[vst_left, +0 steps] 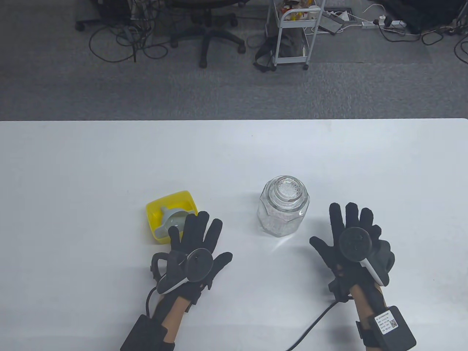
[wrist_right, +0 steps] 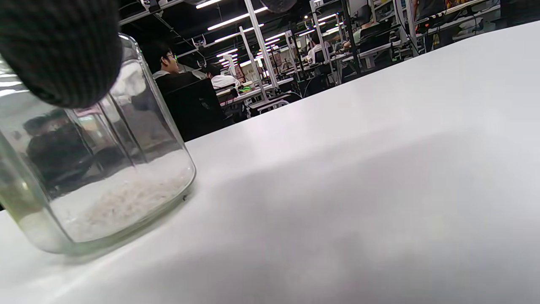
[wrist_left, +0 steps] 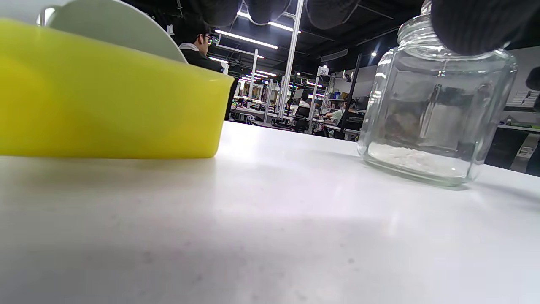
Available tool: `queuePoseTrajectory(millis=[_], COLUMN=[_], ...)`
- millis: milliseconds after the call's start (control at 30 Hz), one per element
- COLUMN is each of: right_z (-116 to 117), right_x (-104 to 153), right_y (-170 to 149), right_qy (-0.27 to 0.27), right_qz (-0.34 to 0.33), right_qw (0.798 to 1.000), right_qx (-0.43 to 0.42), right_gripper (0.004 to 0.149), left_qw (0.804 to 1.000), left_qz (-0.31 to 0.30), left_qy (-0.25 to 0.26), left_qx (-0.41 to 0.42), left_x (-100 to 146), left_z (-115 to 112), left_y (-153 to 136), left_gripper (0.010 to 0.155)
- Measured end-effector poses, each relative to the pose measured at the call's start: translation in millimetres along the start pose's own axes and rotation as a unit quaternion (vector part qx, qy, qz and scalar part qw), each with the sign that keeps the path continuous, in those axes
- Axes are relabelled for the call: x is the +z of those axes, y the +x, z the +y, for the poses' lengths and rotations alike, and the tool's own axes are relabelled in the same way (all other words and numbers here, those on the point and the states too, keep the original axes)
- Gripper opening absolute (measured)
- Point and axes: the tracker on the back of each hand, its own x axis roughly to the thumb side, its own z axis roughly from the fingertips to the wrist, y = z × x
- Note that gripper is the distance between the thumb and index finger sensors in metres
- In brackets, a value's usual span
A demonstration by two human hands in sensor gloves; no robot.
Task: Transfer rice through funnel into glass jar
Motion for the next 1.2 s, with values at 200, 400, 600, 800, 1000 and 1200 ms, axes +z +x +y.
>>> queuePoseTrajectory(millis=[200, 400, 600, 800, 1000, 1200], right_z=[0.7, 1.7, 1.1, 0.9, 1.2, 1.5], right_x=[0.4, 0.0, 0.4, 0.7, 0.6, 0.4], right_y=[-4.7, -1.6, -1.9, -2.1, -1.4, -0.5], right_qy=[-0.003, -0.001, -0.002, -0.001, -0.001, 0.002], right_qz=[0.004, -0.002, -0.002, 0.0, -0.001, -0.002], right_qw=[1.0, 1.0, 1.0, 1.0, 1.0, 1.0], right_qx=[-0.007, 0.001, 0.0, 0.0, 0.003, 0.007], right_gripper=[0.093, 0.093, 0.093, 0.093, 0.093, 0.093], left_qw=[1.0, 1.0, 1.0, 1.0, 1.0, 1.0], left_qz=[-0.003, -0.004, -0.002, -0.003, 0.0, -0.002], left_qy=[-0.003, -0.008, -0.007, -0.01, -0.009, -0.008], left_qx=[0.004, 0.002, 0.001, 0.001, 0.003, 0.004], left_x=[0.8, 0.1, 0.5, 0.2, 0.3, 0.2], left_z=[0.5, -0.8, -0.2, -0.6, -0.4, -0.7], left_y=[-1.5, -1.7, -2.5, -2.0, -3.1, -2.8], left_gripper=[0.086, 0.086, 0.086, 0.086, 0.086, 0.086])
